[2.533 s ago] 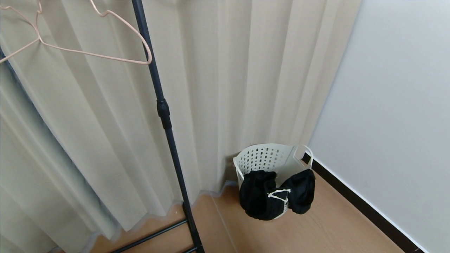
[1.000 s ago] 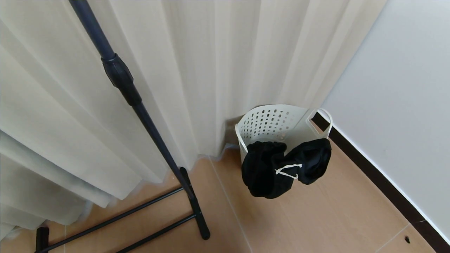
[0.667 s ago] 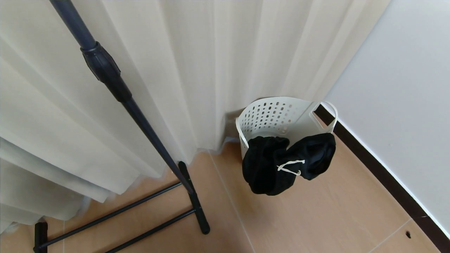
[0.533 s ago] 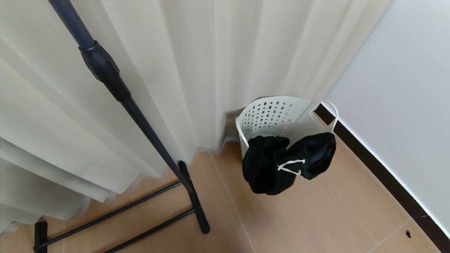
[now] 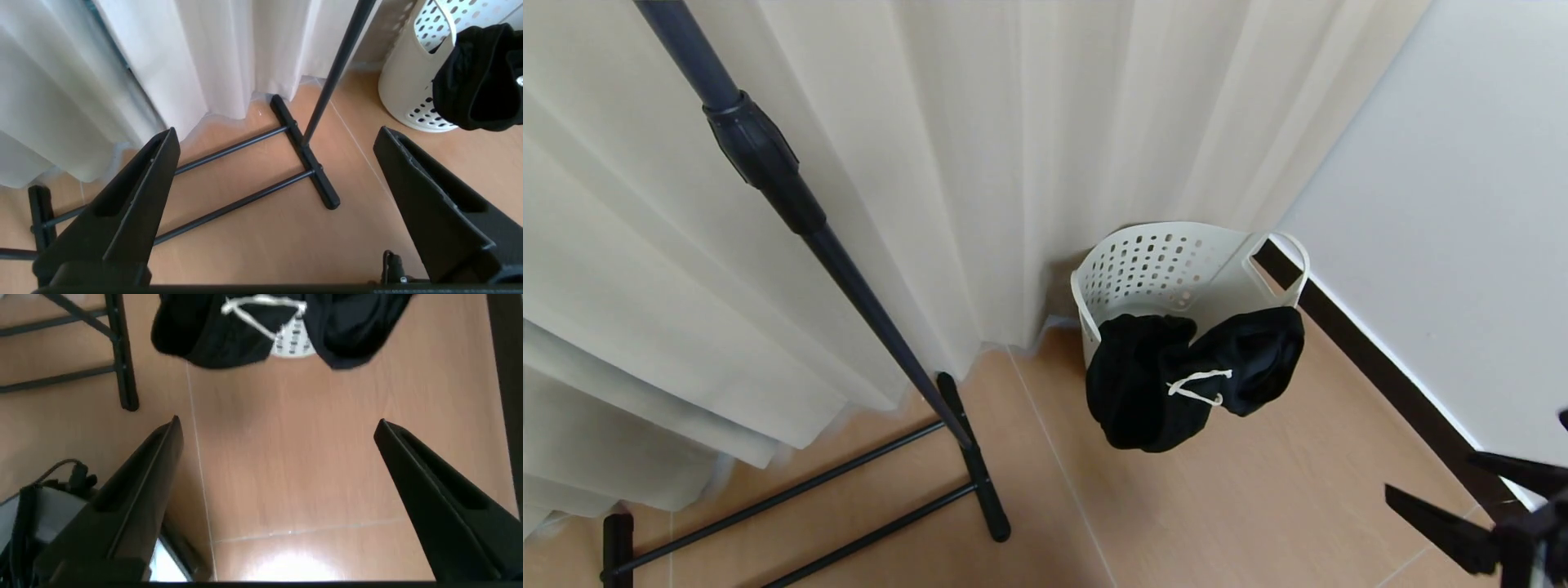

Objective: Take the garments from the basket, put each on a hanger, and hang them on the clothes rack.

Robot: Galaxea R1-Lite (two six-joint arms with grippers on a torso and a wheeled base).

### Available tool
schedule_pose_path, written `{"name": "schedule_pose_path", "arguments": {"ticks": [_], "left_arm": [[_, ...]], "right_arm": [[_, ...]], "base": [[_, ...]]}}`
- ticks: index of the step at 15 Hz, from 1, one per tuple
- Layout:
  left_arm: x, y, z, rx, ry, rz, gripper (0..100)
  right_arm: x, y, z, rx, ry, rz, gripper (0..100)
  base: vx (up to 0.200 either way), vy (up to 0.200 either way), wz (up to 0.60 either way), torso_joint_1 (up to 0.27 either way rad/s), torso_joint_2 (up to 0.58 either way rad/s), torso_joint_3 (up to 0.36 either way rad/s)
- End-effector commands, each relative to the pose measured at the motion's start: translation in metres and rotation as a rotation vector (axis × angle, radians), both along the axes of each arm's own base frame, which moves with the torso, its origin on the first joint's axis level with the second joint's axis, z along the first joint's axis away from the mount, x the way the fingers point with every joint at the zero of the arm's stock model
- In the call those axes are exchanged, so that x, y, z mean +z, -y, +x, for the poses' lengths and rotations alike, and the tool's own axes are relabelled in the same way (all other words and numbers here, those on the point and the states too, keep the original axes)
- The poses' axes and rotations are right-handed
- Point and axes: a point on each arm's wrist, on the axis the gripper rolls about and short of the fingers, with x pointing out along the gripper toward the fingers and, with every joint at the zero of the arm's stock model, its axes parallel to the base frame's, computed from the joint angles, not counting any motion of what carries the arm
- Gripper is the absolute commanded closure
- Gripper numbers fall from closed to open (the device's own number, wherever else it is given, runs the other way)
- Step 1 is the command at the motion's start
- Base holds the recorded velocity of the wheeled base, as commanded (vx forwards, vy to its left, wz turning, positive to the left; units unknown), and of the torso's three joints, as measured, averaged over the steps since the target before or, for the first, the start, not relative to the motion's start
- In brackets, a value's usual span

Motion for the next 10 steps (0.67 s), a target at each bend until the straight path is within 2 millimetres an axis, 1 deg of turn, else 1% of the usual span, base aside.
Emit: {"name": "schedule_pose_path", "arguments": {"ticks": [1,2,3,4,5,6,7,8,9,10], "left_arm": [[0.000,0.000,0.000,0.000,0.000,0.000,0],[0.000,0.000,0.000,0.000,0.000,0.000,0],[0.000,0.000,0.000,0.000,0.000,0.000,0],[0.000,0.000,0.000,0.000,0.000,0.000,0],[0.000,0.000,0.000,0.002,0.000,0.000,0],[0.000,0.000,0.000,0.002,0.000,0.000,0],[0.000,0.000,0.000,0.002,0.000,0.000,0],[0.000,0.000,0.000,0.002,0.000,0.000,0],[0.000,0.000,0.000,0.003,0.000,0.000,0],[0.000,0.000,0.000,0.005,0.000,0.000,0]], "right_arm": [[0.013,-0.024,0.102,0.067,-0.052,-0.051,0],[0.018,-0.026,0.117,0.067,-0.034,-0.069,0],[0.023,-0.030,0.141,0.064,-0.027,-0.115,0],[0.033,-0.034,0.160,0.072,-0.034,-0.183,0],[0.041,-0.037,0.181,0.108,-0.059,-0.248,0],[0.043,-0.039,0.190,0.130,-0.070,-0.280,0],[0.044,-0.047,0.208,0.167,-0.079,-0.324,0],[0.039,-0.057,0.222,0.188,-0.083,-0.339,0],[0.036,-0.062,0.230,0.191,-0.083,-0.345,0],[0.026,-0.073,0.244,0.197,-0.096,-0.359,0]], "base": [[0.000,0.000,0.00,0.000,0.00,0.000],[0.000,0.000,0.00,0.000,0.00,0.000],[0.000,0.000,0.00,0.000,0.00,0.000],[0.000,0.000,0.00,0.000,0.00,0.000],[0.000,0.000,0.00,0.000,0.00,0.000],[0.000,0.000,0.00,0.000,0.00,0.000],[0.000,0.000,0.00,0.000,0.00,0.000],[0.000,0.000,0.00,0.000,0.00,0.000],[0.000,0.000,0.00,0.000,0.00,0.000],[0.000,0.000,0.00,0.000,0.00,0.000]]}}
